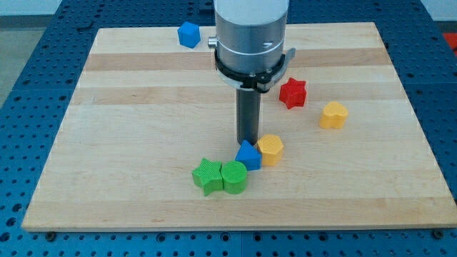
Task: Push blue cube towards center left
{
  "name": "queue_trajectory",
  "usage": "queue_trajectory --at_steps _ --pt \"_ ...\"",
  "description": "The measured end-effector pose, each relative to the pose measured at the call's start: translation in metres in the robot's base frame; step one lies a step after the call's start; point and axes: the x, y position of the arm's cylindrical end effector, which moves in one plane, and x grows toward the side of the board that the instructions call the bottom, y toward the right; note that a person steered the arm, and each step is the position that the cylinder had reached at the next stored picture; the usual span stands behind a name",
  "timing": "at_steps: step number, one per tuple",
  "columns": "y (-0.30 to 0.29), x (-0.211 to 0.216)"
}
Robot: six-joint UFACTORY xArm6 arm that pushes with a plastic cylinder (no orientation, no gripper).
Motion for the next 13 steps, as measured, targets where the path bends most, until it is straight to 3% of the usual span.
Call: queue_trajectory --at_steps 2,5,8,10,12,13 --pt "-0.004 0.002" --pt "-0.049 -0.083" --pt "-0.077 -0.093" --pt "-0.104 -0.133" --pt "-0.062 -0.144" --pt "-0.029 -0.172"
